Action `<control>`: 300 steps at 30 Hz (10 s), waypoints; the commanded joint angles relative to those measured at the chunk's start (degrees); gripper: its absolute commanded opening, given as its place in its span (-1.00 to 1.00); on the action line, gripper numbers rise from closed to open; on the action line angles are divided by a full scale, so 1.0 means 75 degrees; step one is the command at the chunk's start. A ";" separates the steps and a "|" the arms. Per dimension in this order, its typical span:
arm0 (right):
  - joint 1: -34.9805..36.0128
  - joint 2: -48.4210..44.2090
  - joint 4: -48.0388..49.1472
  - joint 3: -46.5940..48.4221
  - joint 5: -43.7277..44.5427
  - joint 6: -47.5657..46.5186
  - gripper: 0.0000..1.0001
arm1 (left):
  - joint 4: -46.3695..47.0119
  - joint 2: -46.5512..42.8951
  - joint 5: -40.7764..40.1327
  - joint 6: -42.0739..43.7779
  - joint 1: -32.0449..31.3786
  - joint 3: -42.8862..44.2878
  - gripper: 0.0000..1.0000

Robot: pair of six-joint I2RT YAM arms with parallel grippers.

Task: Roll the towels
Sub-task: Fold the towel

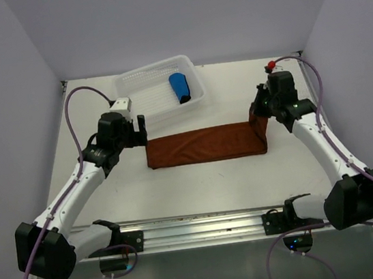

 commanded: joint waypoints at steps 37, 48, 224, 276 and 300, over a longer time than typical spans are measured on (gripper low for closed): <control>0.5887 0.5372 0.0468 0.4680 -0.0701 0.1316 -1.00 | 0.0118 -0.0503 -0.0224 -0.0099 0.0212 0.0033 0.86; 0.5934 0.6684 0.0913 0.4938 -0.1041 0.1374 -1.00 | 0.0141 -0.0690 -0.0259 -0.0134 0.0201 -0.0002 0.86; 0.1645 0.4517 0.1616 0.0684 -0.0350 -0.0254 -1.00 | 0.2180 0.2826 -0.0249 -0.1693 0.0365 -0.0329 0.04; 0.1621 0.4763 0.1546 0.0801 -0.0184 -0.0360 -1.00 | 0.2707 0.3388 0.0373 -0.1470 0.0376 -0.1032 -0.88; 0.1622 0.2339 0.0468 0.0018 -0.0255 -0.0172 0.26 | 0.2449 0.2299 0.0444 -0.1563 0.0365 -0.0729 0.26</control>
